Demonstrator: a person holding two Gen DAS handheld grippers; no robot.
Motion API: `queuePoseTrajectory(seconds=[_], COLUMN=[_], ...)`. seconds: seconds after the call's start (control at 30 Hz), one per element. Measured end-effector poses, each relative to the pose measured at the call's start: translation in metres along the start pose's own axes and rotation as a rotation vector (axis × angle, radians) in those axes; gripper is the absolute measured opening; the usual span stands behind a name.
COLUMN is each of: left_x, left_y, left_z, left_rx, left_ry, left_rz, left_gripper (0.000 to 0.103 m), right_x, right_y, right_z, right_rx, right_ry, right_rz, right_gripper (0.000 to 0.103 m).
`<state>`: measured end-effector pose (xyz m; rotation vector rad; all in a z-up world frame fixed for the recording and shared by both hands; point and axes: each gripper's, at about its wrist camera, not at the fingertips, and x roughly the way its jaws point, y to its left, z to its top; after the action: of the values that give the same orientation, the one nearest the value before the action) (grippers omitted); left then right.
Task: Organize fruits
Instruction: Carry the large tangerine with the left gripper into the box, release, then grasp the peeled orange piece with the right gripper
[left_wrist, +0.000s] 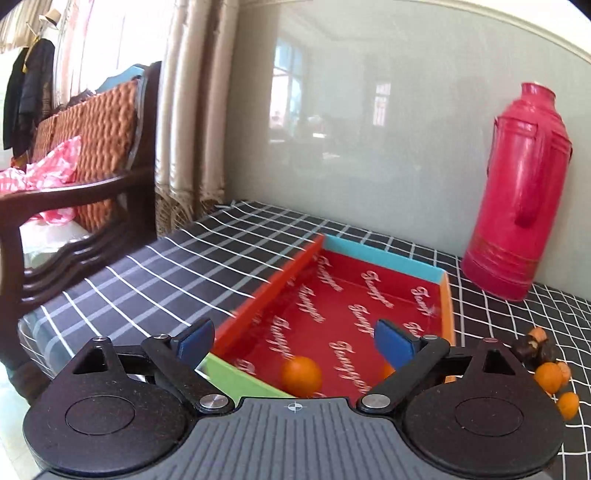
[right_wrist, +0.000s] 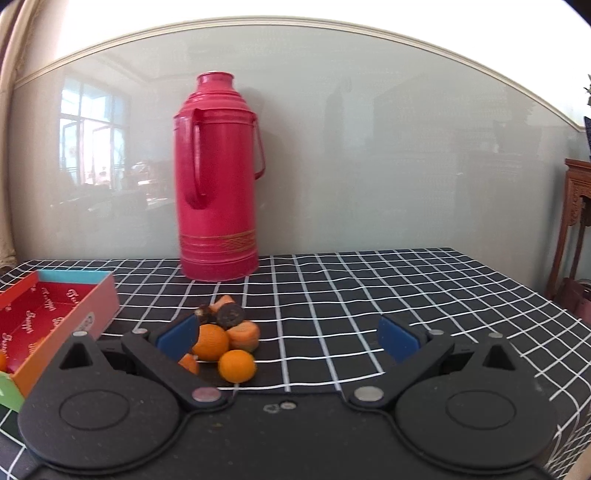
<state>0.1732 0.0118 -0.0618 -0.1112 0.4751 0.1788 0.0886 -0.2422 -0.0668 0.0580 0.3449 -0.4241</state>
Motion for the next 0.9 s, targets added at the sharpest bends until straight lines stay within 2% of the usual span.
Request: queuePoseTrajectory(seconds=[0.13, 0.37, 0.43, 0.6, 0.83, 0.9], left_x=[-0.007, -0.016, -0.017, -0.019, -0.015, -0.014], left_y=[0.031, 0.078, 0.087, 0.11, 0.134, 0.137], left_z=[0.006, -0.001, -0.005, -0.01, -0.013, -0.013], left_rx=[-0.009, -0.04, -0.056, -0.082, -0.116, -0.12], left_ry=[-0.027, -0.043, -0.05, -0.059, -0.04, -0.041], left_rz=[0.045, 0.119, 0.142, 0.191, 0.221, 0.229], left_gripper=[0.094, 0.099, 0.103, 0.103, 0.103, 0.103], right_x=[0.009, 0.026, 0.032, 0.053, 0.083, 0.09], right_y=[0.018, 0.052, 0.058, 0.066, 0.069, 0.067], right_z=[-0.003, -0.007, -0.008, -0.011, -0.014, -0.016], right_rx=[-0.025, -0.063, -0.062, -0.036, 0.018, 0.036], right_ry=[0.052, 0.124, 0.145, 0.23, 0.31, 0.329], right_rz=[0.086, 0.166, 0.176, 0.185, 0.165, 0.162], right_gripper=[0.091, 0.074, 0.073, 0.071, 0.052, 0.04])
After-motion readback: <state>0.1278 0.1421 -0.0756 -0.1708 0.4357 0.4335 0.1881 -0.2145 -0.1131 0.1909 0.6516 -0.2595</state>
